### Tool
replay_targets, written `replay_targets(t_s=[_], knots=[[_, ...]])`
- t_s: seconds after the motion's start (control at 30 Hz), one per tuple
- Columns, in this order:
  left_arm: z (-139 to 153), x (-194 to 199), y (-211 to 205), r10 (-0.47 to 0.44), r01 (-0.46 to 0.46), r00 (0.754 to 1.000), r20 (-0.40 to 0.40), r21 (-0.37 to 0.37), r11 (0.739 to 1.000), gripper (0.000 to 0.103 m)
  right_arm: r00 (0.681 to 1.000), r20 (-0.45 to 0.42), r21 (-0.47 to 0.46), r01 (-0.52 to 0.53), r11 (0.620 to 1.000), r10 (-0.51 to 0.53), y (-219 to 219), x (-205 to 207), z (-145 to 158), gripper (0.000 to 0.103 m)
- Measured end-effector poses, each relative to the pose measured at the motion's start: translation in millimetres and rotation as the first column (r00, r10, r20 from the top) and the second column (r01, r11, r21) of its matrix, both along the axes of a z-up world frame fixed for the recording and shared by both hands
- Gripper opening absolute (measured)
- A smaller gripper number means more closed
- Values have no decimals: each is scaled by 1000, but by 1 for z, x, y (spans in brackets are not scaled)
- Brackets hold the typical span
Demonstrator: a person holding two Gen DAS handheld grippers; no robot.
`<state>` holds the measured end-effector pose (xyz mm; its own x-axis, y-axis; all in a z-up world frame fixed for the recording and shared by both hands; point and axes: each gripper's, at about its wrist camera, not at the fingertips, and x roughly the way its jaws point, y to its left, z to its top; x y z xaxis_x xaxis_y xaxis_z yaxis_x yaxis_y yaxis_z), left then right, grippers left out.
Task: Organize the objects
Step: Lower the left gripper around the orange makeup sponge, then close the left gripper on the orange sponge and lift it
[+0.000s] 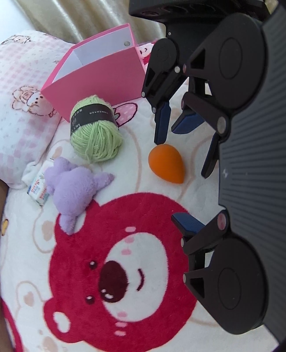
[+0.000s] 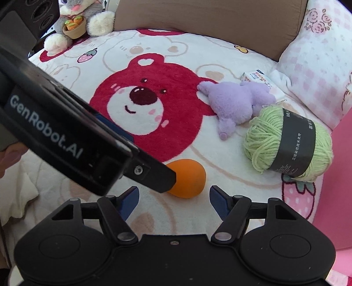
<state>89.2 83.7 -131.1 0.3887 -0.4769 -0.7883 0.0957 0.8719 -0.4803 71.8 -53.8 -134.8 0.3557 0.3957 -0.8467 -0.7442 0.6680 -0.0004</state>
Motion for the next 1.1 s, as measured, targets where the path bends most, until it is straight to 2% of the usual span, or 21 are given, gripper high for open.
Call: replay_targets(t_s=[0.17,0.23,0.3,0.4,0.53,0.6,0.87,1.1], knots=[[-14,2,0,27,-28,999,-29,-27,999,73,1000,12,-6,13,1000,-13,3,3,-7,73],[-18,3,2,38,-40,999,-33,-40,998,69,1000,14,-8,17,1000,-17,4,4,-9,68],[-21,3,4,57,-59,998,-33,-60,996,64,1000,11,-7,17,1000,-17,3,4,-10,58],[-28,5,8,88,-95,994,-62,-117,989,55,999,19,4,28,1000,-28,3,3,-9,53],[-33,5,9,99,-109,992,-72,-147,983,48,999,23,9,35,999,-35,3,3,-8,51],[-34,5,8,98,-108,993,-69,-162,981,40,999,21,10,42,999,-42,3,4,-9,51],[-34,2,5,103,-106,994,-25,-150,983,39,996,8,39,86,996,-87,0,4,-12,50],[-26,-1,-6,55,-53,998,22,-85,995,39,994,-7,46,112,993,-111,-1,4,-8,48]])
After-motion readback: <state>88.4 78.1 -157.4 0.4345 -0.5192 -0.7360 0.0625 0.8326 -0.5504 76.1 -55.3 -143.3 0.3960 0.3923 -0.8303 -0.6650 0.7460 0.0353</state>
